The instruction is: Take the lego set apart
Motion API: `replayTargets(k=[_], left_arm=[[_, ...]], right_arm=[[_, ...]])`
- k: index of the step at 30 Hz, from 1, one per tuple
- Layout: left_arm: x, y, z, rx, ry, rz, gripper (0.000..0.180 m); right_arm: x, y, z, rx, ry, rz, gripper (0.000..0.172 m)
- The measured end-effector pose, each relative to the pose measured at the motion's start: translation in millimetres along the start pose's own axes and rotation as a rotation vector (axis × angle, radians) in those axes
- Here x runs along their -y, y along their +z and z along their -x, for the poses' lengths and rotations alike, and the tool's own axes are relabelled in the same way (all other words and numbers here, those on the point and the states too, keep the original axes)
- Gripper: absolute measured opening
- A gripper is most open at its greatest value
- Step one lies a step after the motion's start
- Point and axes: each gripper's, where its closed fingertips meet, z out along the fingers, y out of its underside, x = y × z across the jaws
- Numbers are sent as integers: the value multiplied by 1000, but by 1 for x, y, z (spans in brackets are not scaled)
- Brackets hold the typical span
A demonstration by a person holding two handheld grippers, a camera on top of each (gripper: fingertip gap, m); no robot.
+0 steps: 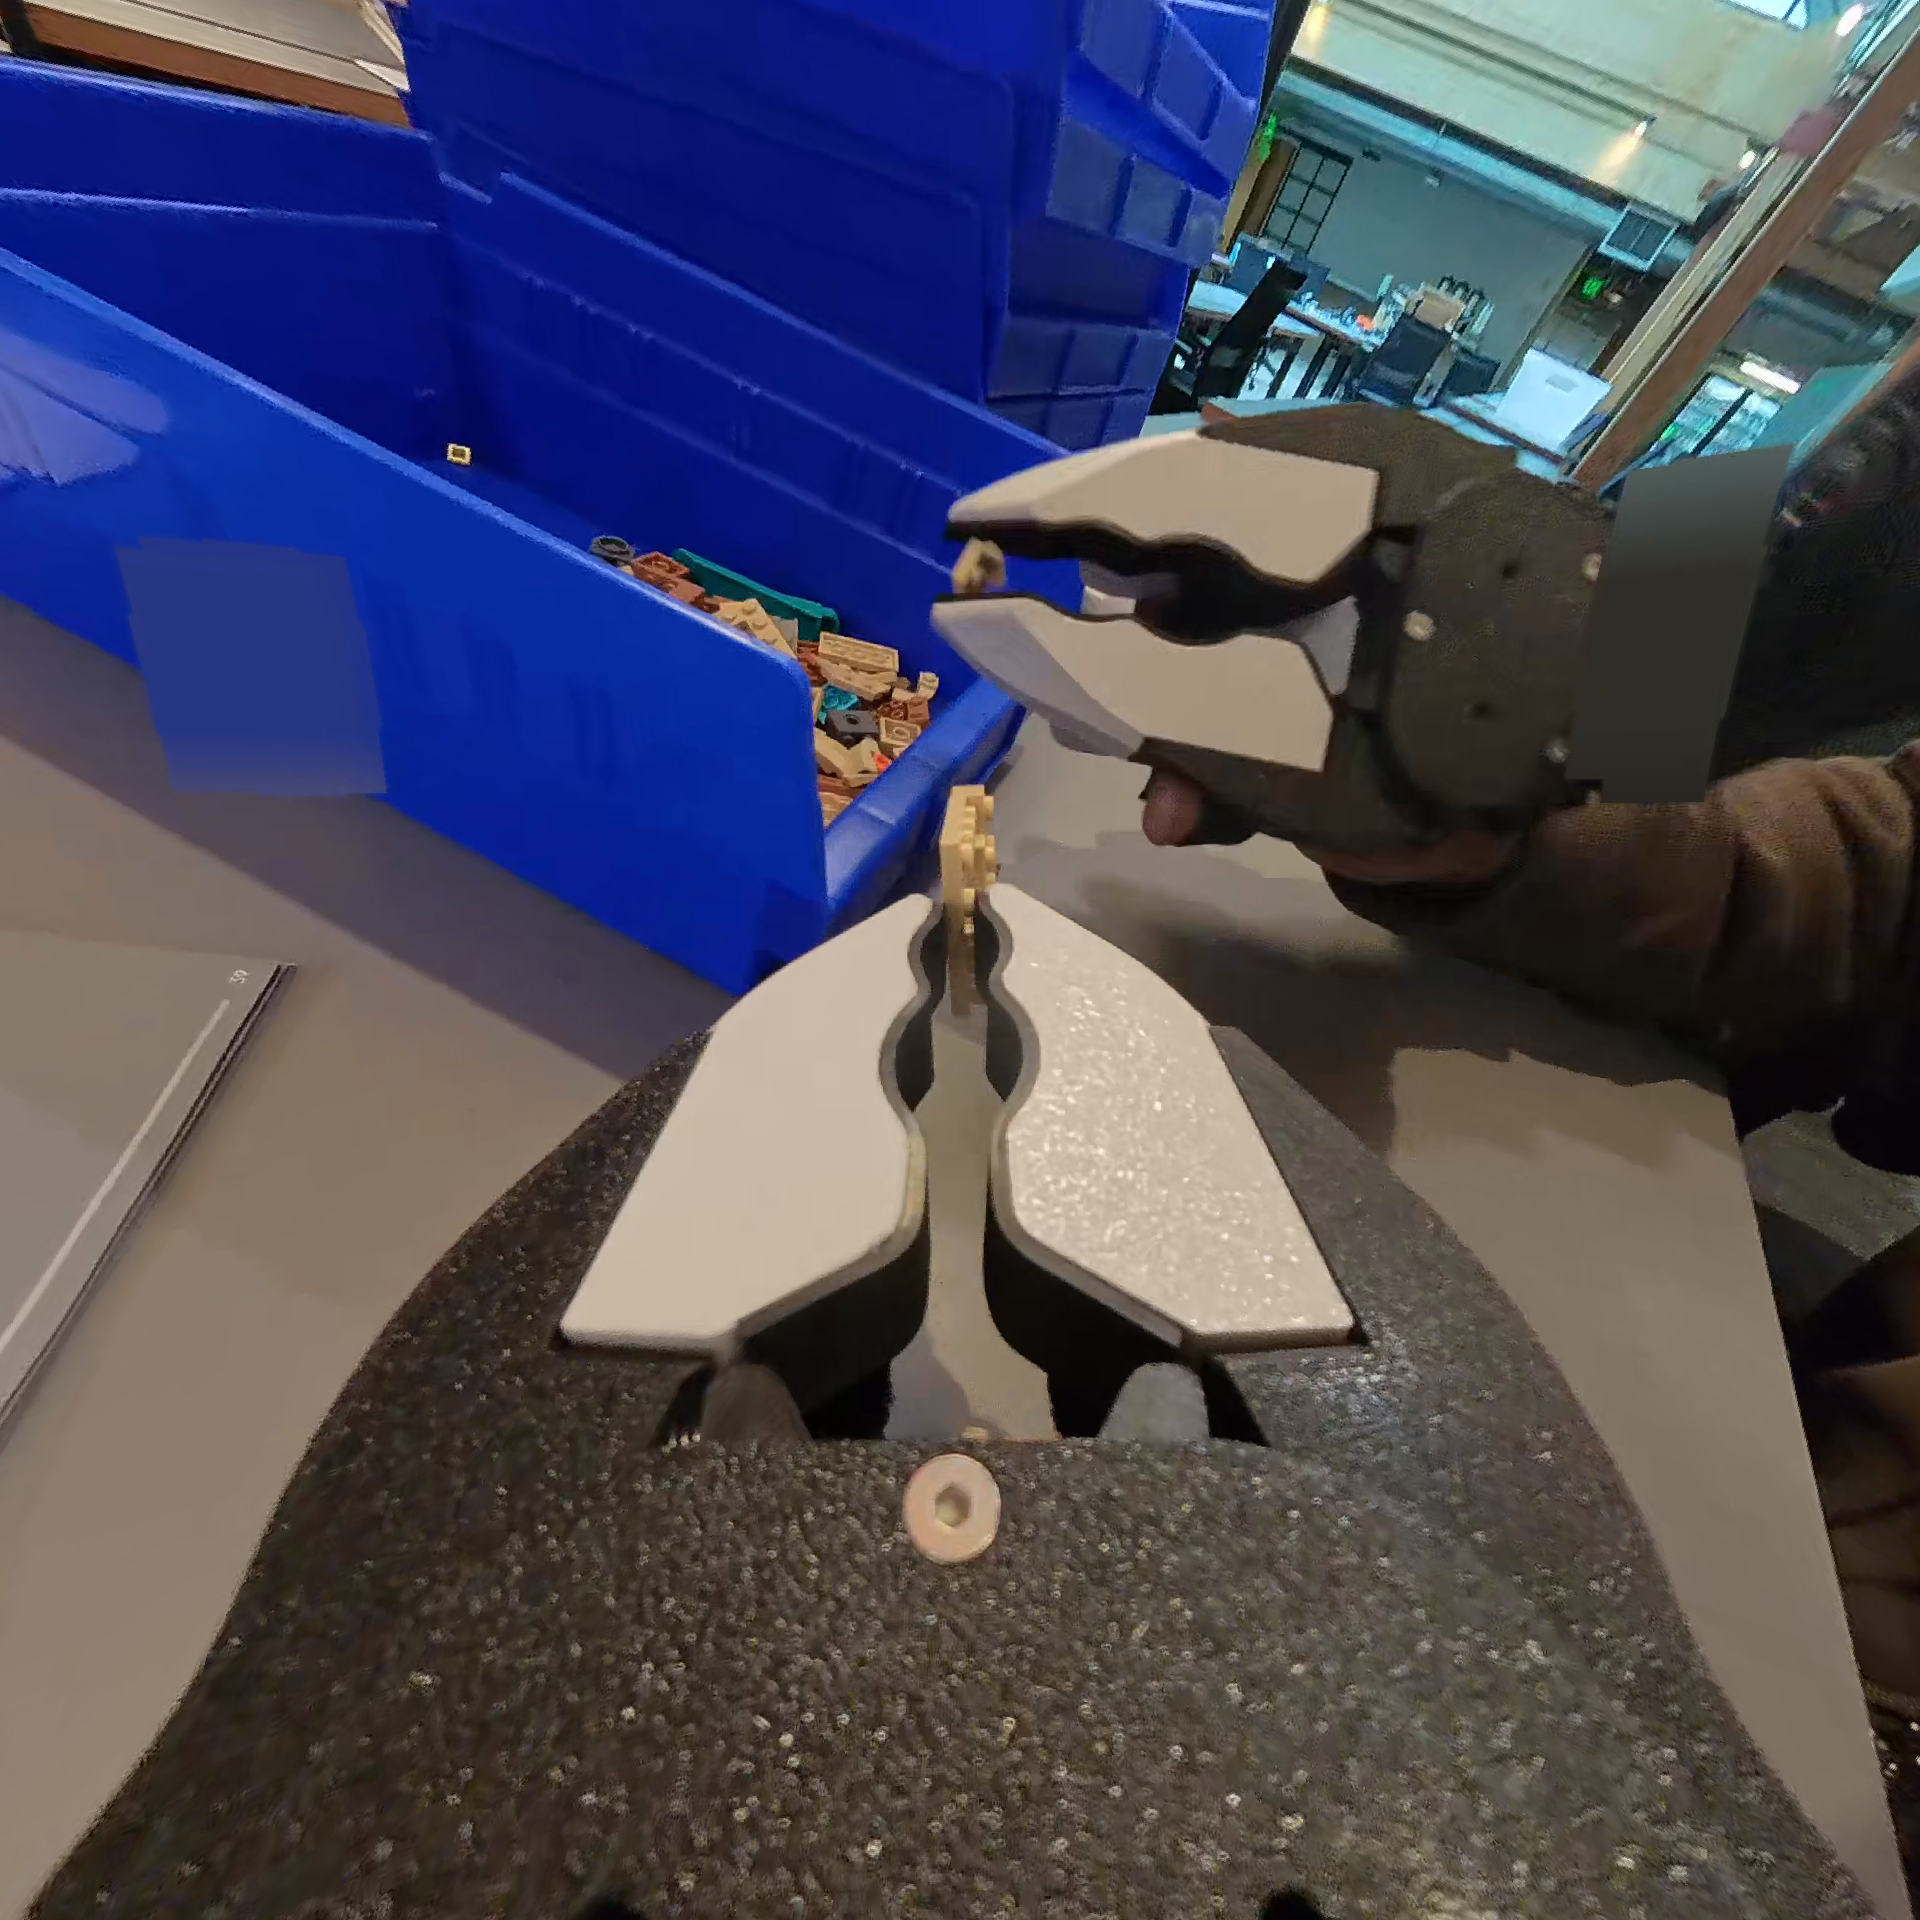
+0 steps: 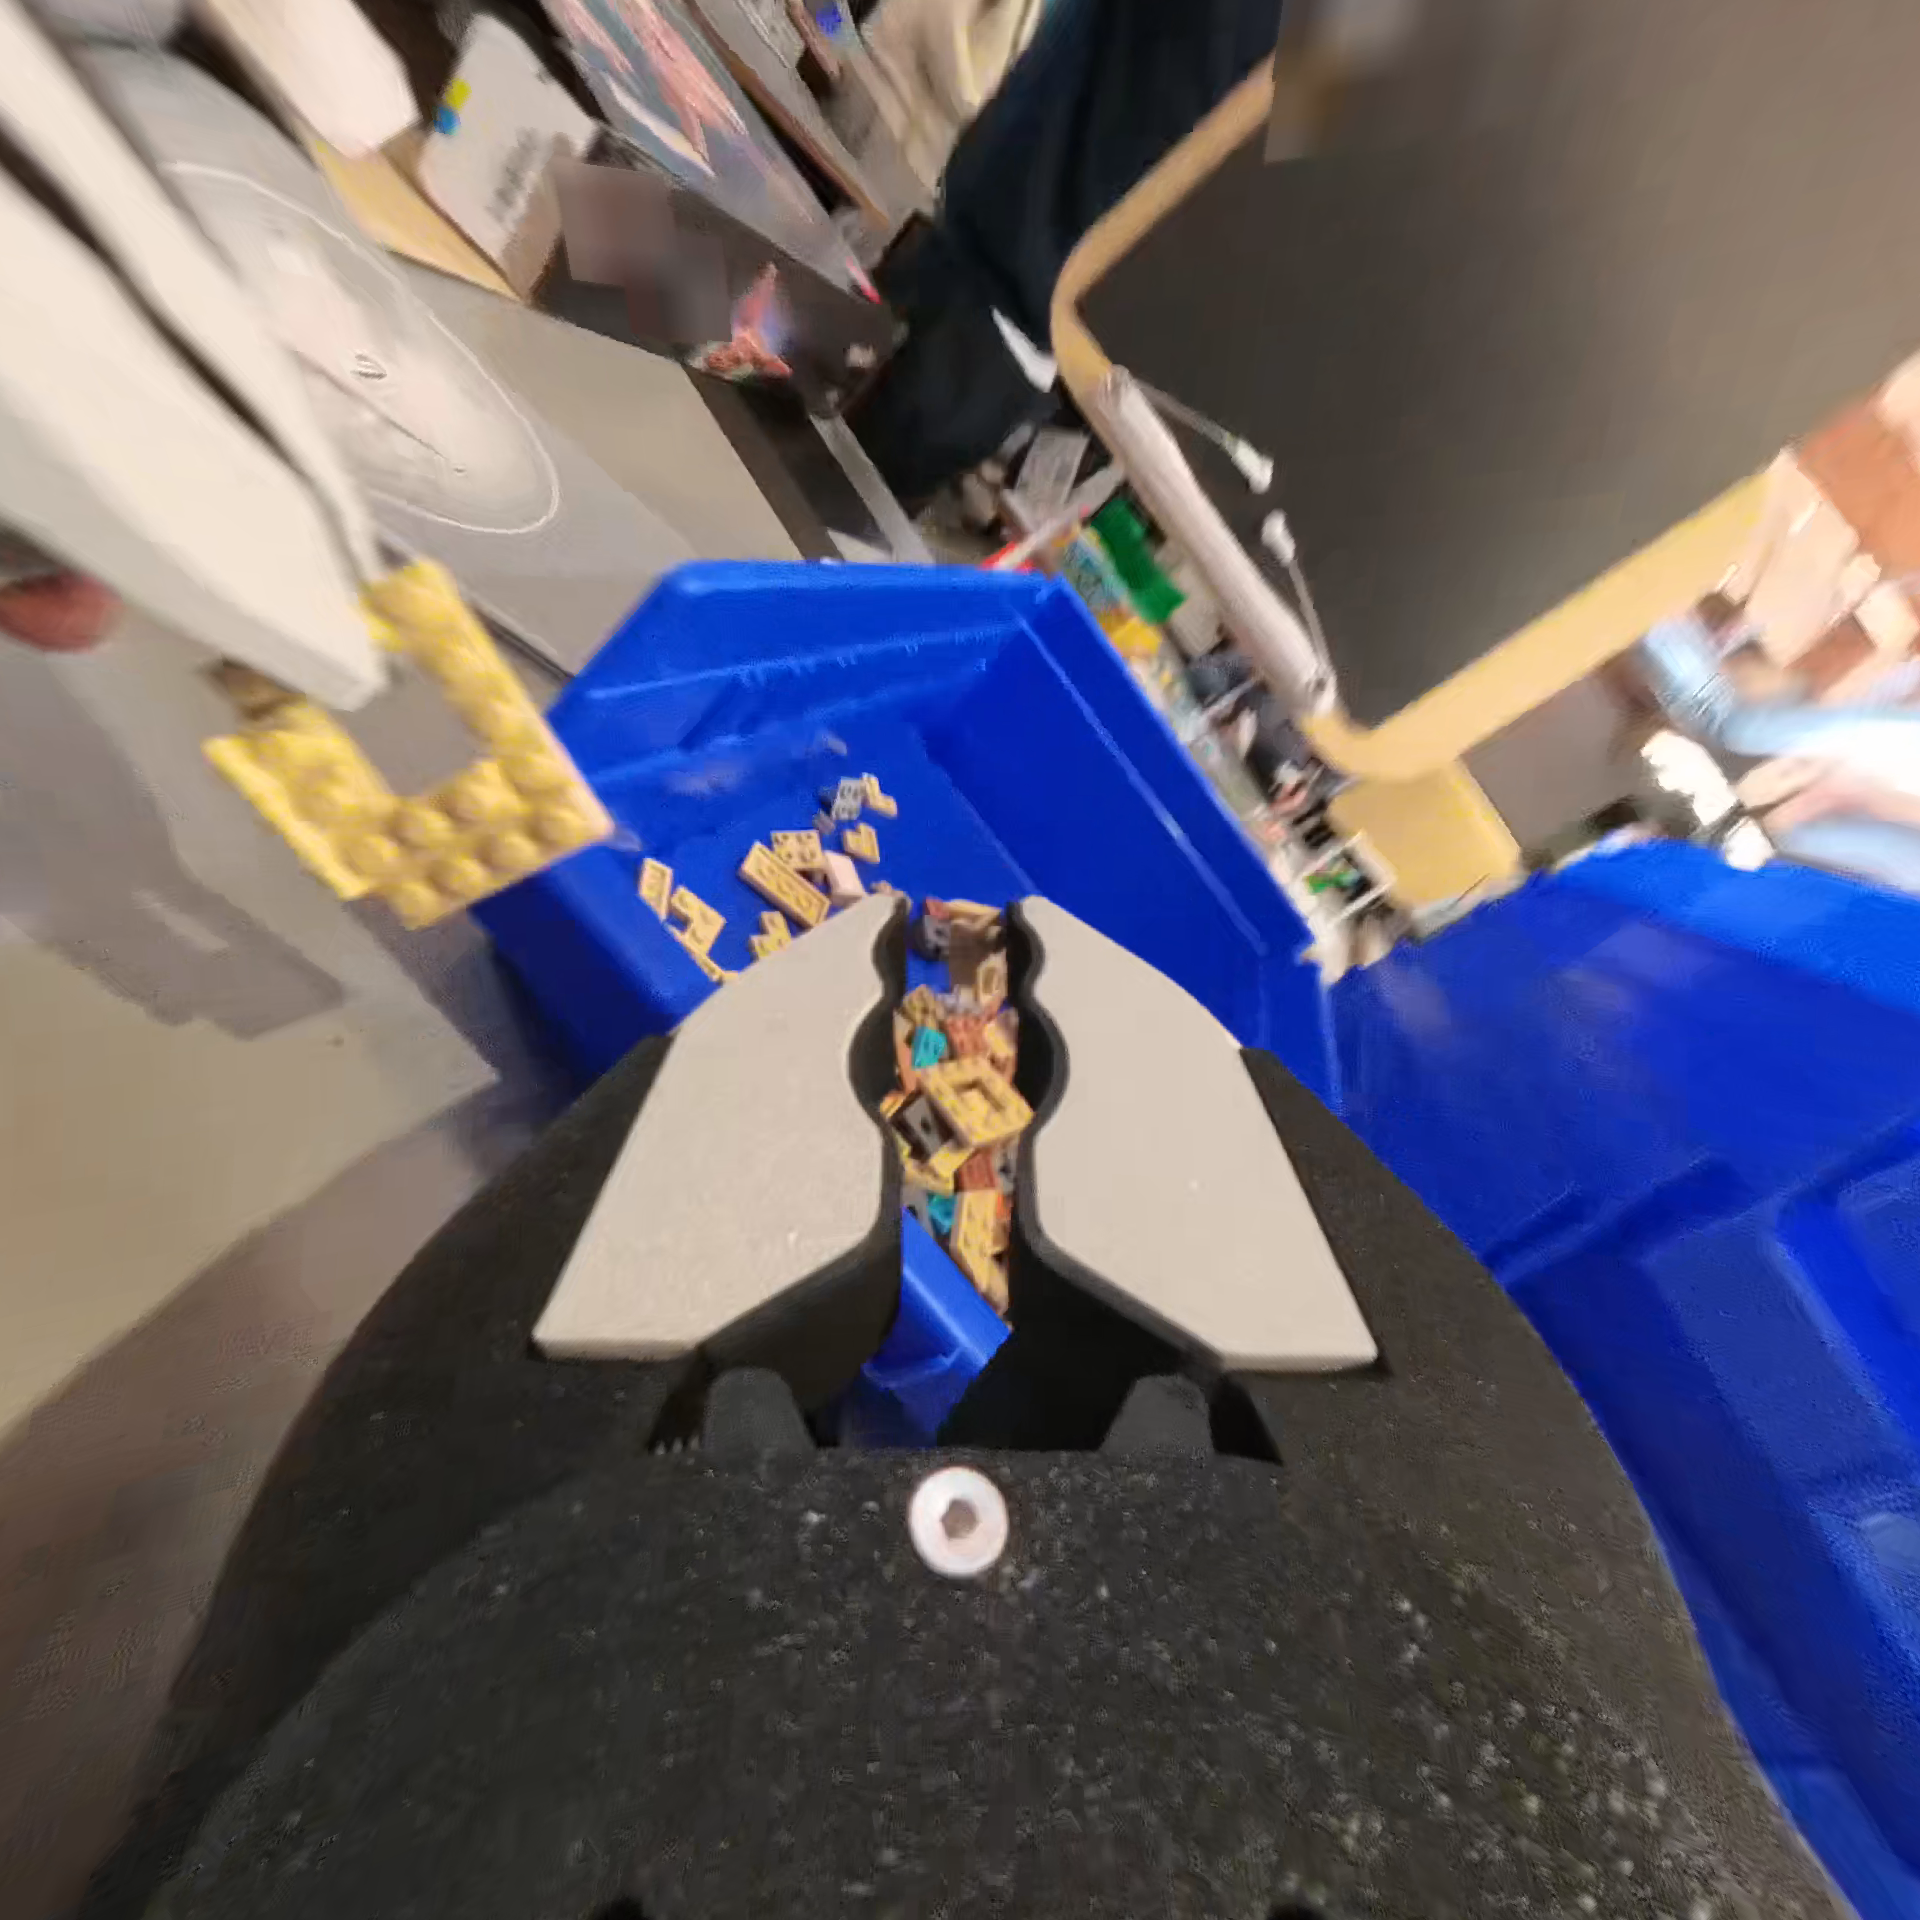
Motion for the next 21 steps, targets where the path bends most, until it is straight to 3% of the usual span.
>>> replayTargets(k=[3, 5, 13, 21], left_arm=[[8, -4, 2, -14, -53, -54, 4], [11, -6, 5, -21, -97, -80, 4], [19, -9, 5, -61, -209, -147, 4], [18, -5, -5, -84, -220, -142, 4]], right_arm=[[-9, 1, -6, 59, 151, 16, 28], [-1, -6, -5, 70, 137, -40, 29], [42, -35, 60, 44, -449, -272, 20], [46, -22, 69, -23, -571, -222, 22]])
